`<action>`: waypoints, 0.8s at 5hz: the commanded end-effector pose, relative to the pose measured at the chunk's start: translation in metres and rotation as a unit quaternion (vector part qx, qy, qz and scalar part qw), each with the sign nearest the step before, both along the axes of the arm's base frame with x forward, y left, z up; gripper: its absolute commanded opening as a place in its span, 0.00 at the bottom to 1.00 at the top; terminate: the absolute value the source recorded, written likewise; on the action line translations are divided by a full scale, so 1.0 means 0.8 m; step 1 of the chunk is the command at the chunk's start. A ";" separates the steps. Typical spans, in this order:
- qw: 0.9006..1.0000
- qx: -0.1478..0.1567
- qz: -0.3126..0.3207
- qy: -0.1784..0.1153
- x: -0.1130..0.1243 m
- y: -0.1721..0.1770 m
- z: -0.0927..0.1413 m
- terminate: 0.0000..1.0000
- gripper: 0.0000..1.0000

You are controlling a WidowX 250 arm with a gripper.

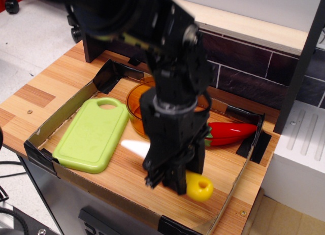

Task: Put knife in pot

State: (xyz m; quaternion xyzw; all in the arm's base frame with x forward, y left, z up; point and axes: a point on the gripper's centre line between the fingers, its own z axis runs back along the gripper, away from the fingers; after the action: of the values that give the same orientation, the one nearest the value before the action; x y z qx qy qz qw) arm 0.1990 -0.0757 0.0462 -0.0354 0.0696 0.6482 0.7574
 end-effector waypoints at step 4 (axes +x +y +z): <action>0.994 0.049 0.037 -0.085 0.110 0.094 0.073 0.00 0.00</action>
State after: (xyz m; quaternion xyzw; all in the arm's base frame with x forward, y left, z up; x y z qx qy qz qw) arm 0.2764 0.0065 0.0871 -0.0399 -0.0111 0.6782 0.7337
